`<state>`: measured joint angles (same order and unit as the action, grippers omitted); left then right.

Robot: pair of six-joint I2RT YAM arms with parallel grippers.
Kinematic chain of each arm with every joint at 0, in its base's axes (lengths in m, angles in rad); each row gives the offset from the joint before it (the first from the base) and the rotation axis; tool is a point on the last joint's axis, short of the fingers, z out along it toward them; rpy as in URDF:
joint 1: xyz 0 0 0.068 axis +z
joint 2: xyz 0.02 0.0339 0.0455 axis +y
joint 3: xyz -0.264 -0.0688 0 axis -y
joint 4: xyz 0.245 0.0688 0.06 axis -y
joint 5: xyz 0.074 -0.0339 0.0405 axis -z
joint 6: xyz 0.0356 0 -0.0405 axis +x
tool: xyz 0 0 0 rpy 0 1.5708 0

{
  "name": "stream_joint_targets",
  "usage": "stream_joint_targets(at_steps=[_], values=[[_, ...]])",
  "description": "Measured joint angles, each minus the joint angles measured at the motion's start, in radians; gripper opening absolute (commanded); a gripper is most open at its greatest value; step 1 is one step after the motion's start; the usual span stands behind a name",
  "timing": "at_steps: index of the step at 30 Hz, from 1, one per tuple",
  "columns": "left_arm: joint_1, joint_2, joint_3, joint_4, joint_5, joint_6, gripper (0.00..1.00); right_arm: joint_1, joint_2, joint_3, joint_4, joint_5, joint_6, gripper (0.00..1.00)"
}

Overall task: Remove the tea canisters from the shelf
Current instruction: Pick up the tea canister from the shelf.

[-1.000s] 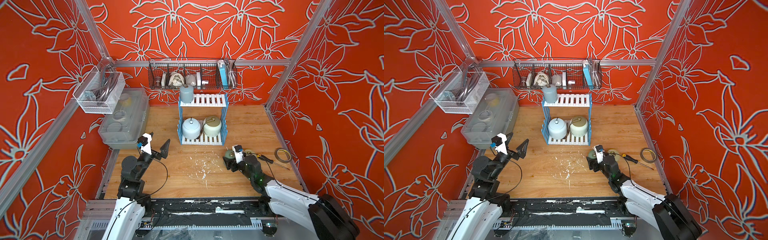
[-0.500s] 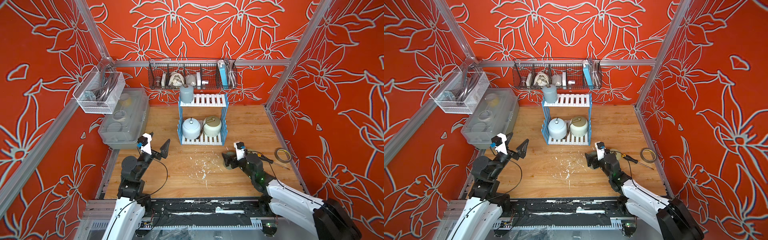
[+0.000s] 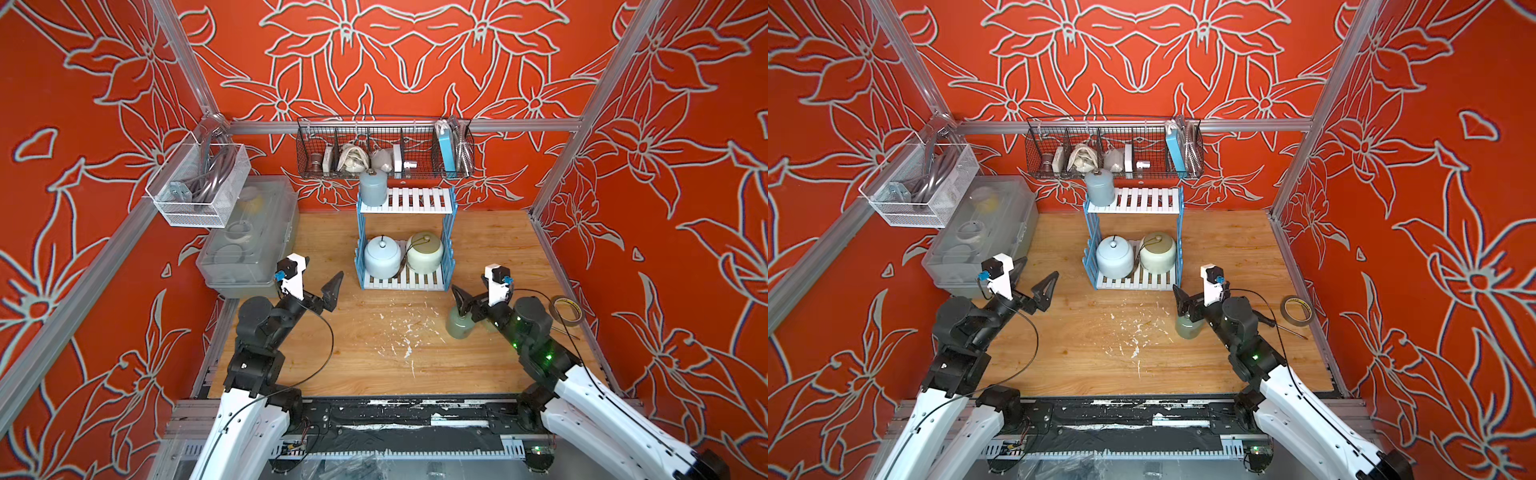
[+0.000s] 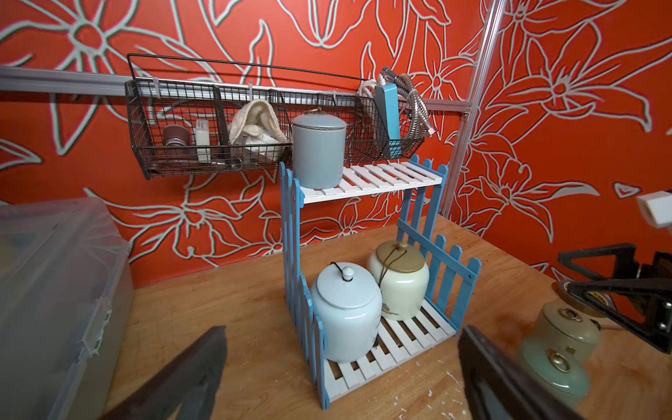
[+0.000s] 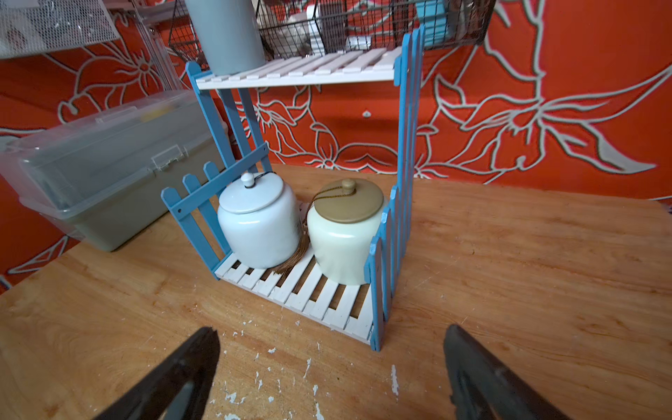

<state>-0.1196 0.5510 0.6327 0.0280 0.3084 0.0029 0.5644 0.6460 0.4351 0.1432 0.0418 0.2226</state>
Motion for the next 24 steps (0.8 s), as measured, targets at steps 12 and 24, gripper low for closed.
stream_joint_targets(at_steps=[12,24], values=[[-0.024,0.297,0.333,-0.207,0.085,0.106,0.98,0.0,-0.058,0.217,-0.308,0.106,-0.06,1.0],[-0.032,0.594,0.65,-0.322,0.163,0.135,0.98,0.0,-0.166,0.266,-0.511,0.219,-0.161,0.99]])
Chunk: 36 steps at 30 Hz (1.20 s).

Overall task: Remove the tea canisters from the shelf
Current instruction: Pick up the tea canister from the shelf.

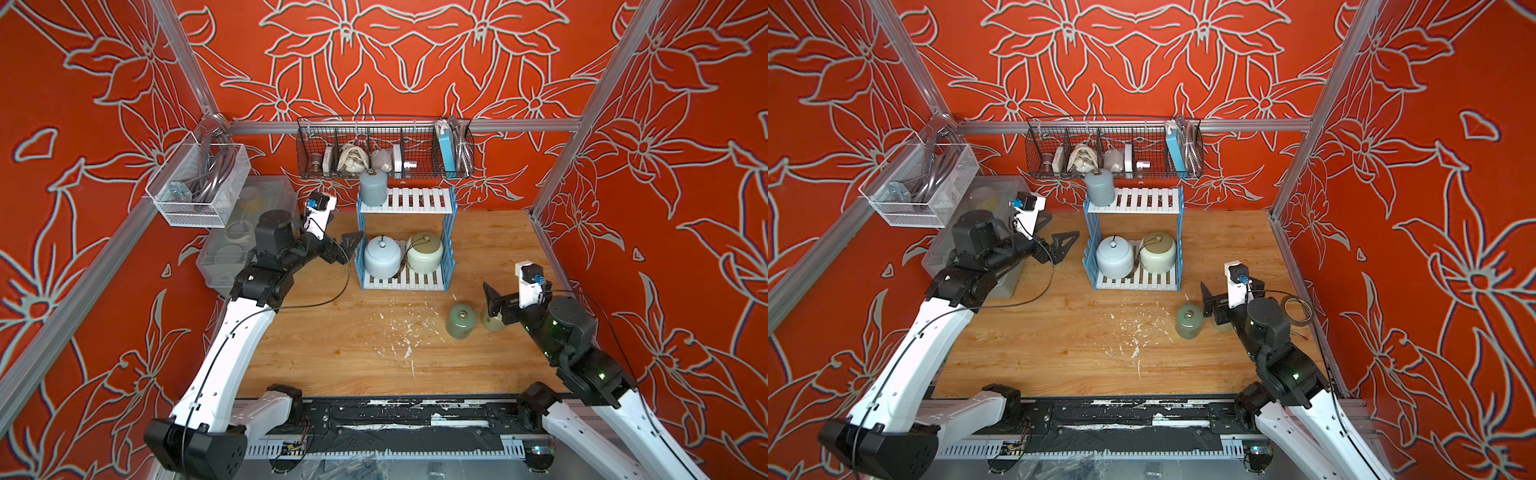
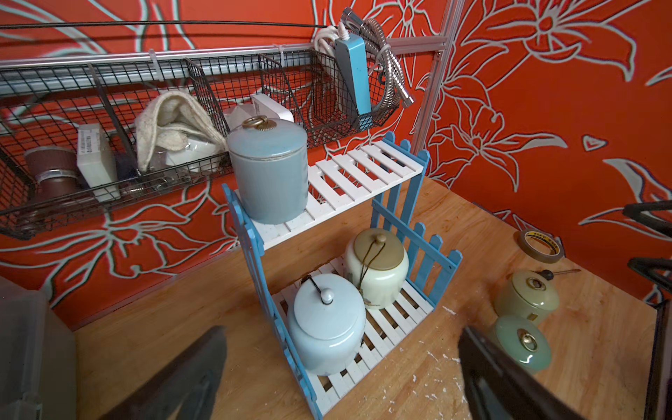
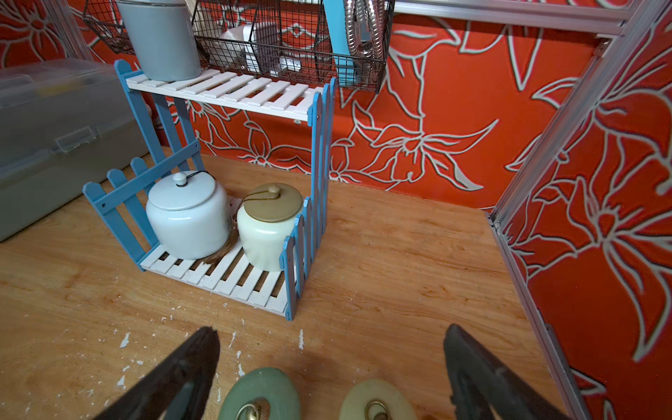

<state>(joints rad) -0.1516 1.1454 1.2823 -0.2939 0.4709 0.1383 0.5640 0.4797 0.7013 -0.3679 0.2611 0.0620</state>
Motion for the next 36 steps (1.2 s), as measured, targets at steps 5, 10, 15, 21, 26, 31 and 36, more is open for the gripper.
stream_joint_targets(at_steps=[5,10,15,21,26,31,36], values=[[-0.01,0.115,0.116,-0.044,0.007,0.007,0.98,0.0,-0.068,-0.048,-0.021,0.036,-0.026,1.0],[-0.013,0.209,0.217,-0.073,0.013,0.008,0.98,0.0,-0.103,-0.083,-0.029,0.053,-0.041,1.0],[-0.013,0.303,0.312,-0.094,0.013,0.006,0.98,0.0,-0.102,-0.101,-0.027,0.068,-0.065,0.99],[-0.019,0.428,0.437,-0.134,0.013,0.003,0.98,0.0,-0.102,-0.112,-0.021,0.087,-0.086,0.99],[-0.021,0.537,0.559,-0.171,0.008,0.002,0.98,0.0,-0.124,-0.123,-0.014,0.104,-0.104,1.0],[-0.02,0.644,0.689,-0.204,0.001,-0.008,0.98,0.0,-0.135,-0.128,-0.012,0.113,-0.11,0.99],[-0.021,0.748,0.812,-0.238,-0.001,-0.024,0.98,0.0,-0.138,-0.129,-0.007,0.124,-0.118,1.0]])
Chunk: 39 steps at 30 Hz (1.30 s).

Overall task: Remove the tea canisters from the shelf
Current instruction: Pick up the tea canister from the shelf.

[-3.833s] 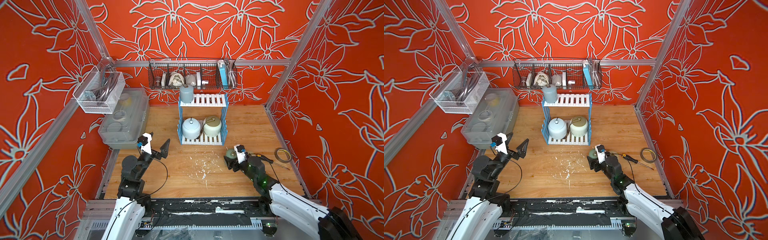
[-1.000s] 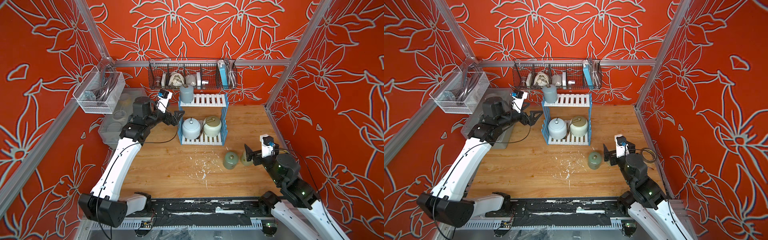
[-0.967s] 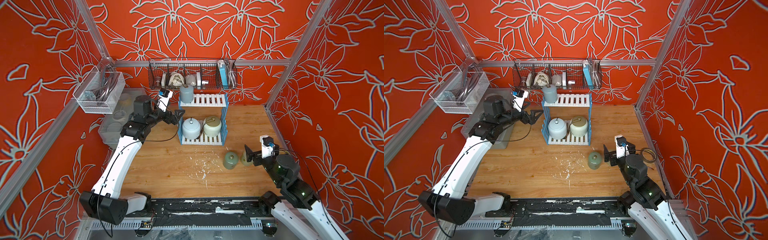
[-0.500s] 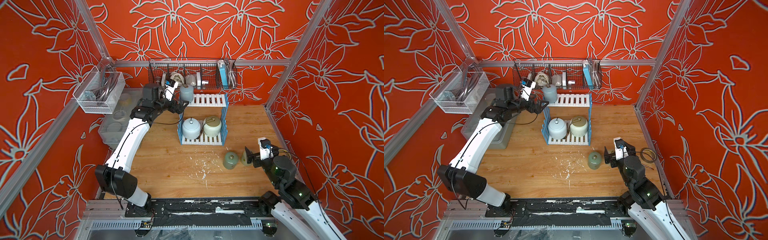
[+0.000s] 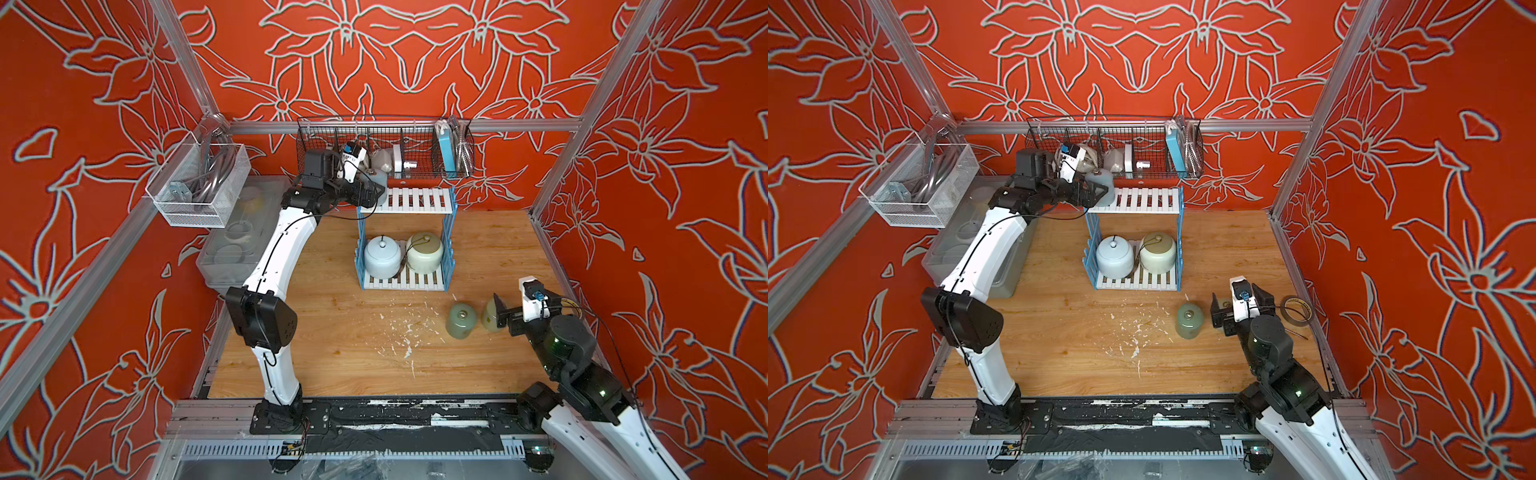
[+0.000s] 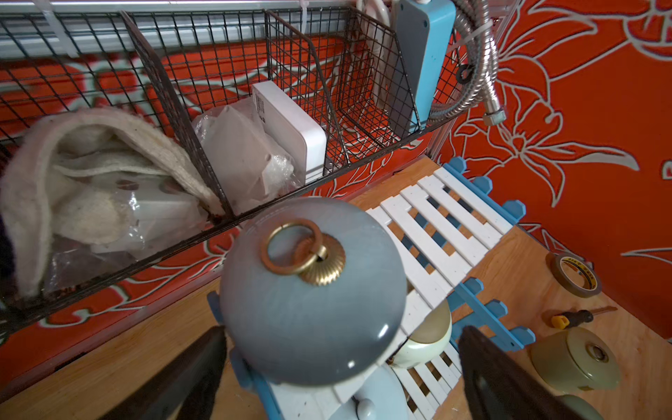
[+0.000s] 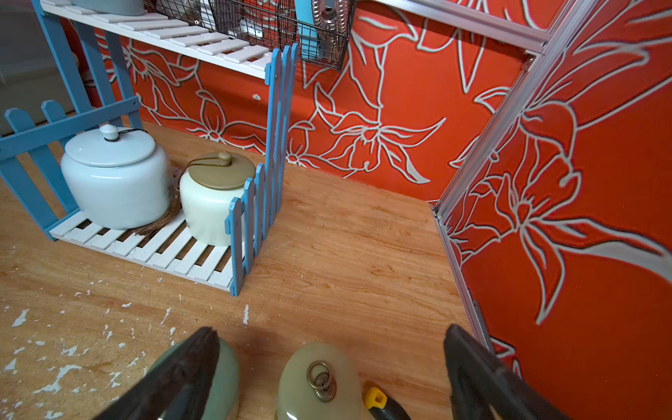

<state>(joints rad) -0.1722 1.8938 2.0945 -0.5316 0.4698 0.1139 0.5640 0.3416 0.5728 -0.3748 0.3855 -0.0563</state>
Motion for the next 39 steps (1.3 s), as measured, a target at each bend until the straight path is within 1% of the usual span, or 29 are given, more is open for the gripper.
stream_joint_targets(at_steps=[5,13,14,19,25,26,30,34,39], values=[[0.0,0.088,0.091,-0.015,0.009,-0.011,0.98,0.0,0.0,-0.002,0.004,0.006,-0.007,1.0],[0.0,0.171,0.195,-0.023,0.033,-0.034,0.98,0.0,-0.002,-0.01,0.01,0.018,-0.01,1.0],[0.0,0.177,0.203,-0.022,0.035,-0.037,0.97,0.0,-0.002,-0.012,0.009,0.023,-0.011,0.99],[-0.001,0.189,0.21,-0.017,0.052,-0.049,0.84,0.0,-0.004,-0.013,0.009,0.027,-0.013,0.99],[0.0,0.189,0.211,-0.006,0.061,-0.036,0.54,0.0,-0.005,-0.014,0.009,0.033,-0.014,1.0],[0.0,0.189,0.211,-0.006,0.063,-0.035,0.48,0.0,-0.005,-0.014,0.009,0.033,-0.014,0.99],[0.0,0.188,0.211,-0.006,0.068,-0.035,0.34,0.0,-0.005,-0.015,0.01,0.034,-0.014,0.99],[0.0,0.185,0.211,-0.01,0.073,-0.033,0.27,0.0,-0.01,-0.016,0.01,0.034,-0.014,1.0],[0.0,0.163,0.201,-0.032,0.083,-0.032,0.27,0.0,-0.016,-0.017,0.013,0.034,-0.014,1.0]])
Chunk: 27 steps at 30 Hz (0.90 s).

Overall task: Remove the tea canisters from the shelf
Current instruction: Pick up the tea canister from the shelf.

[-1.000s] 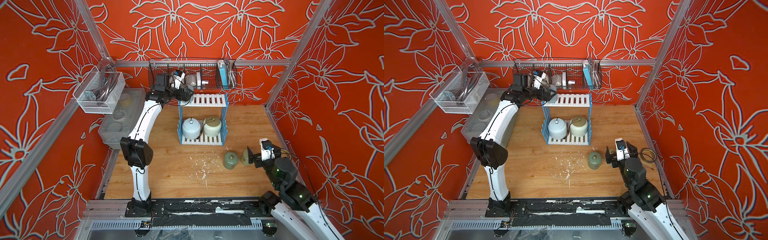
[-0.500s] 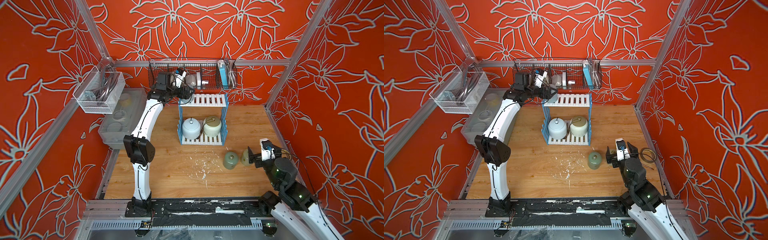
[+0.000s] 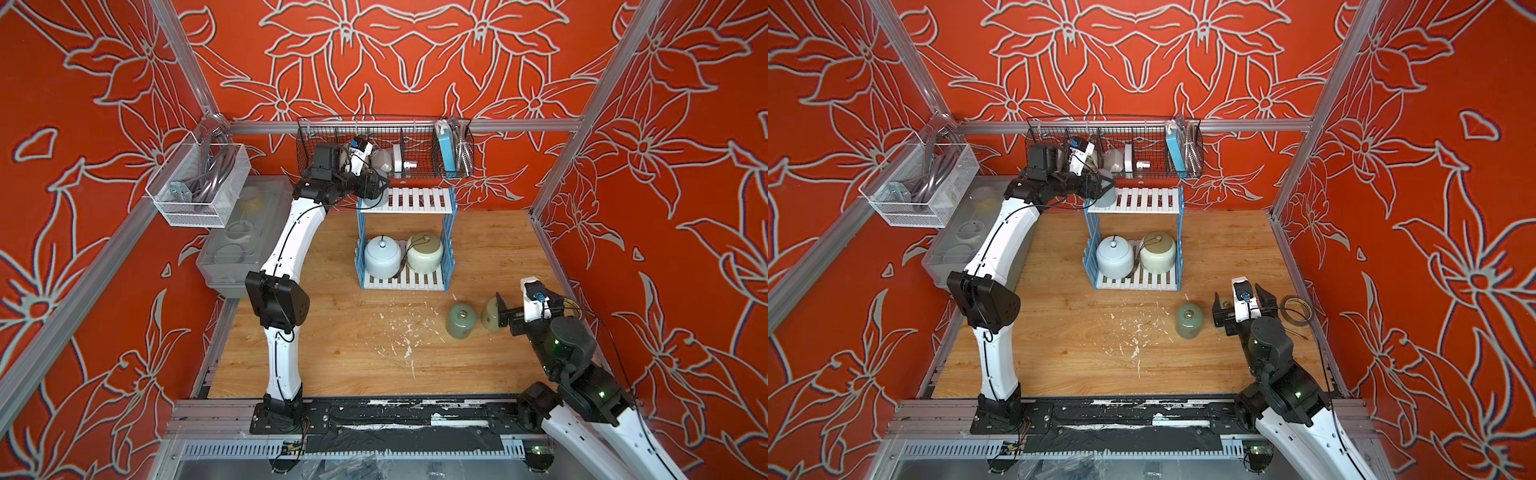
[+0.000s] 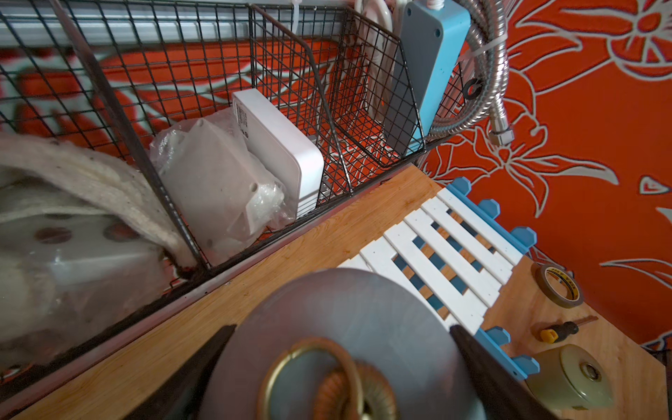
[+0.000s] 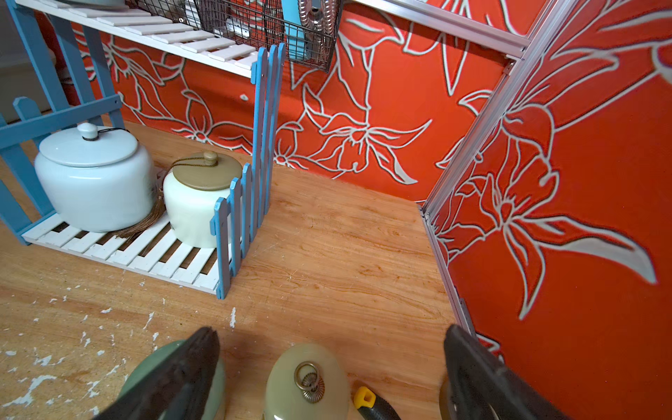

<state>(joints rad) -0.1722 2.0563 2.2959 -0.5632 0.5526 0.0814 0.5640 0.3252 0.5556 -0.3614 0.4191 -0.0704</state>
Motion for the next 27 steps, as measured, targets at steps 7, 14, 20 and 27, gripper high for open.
stream_joint_targets(at_steps=[7,14,20,27], values=[[-0.001,-0.109,-0.101,-0.006,0.023,0.006,0.24,0.0,0.0,-0.001,0.002,0.0,0.0,1.0],[-0.018,-0.277,-0.24,0.03,0.069,0.037,0.12,0.0,0.0,-0.002,0.002,0.0,-0.001,0.99],[-0.037,-0.43,-0.39,0.079,0.116,0.064,0.0,0.0,0.001,-0.003,0.003,0.0,-0.002,0.99],[-0.081,-0.585,-0.597,0.144,0.151,0.121,0.0,0.0,0.002,-0.003,0.002,0.0,-0.003,1.0]])
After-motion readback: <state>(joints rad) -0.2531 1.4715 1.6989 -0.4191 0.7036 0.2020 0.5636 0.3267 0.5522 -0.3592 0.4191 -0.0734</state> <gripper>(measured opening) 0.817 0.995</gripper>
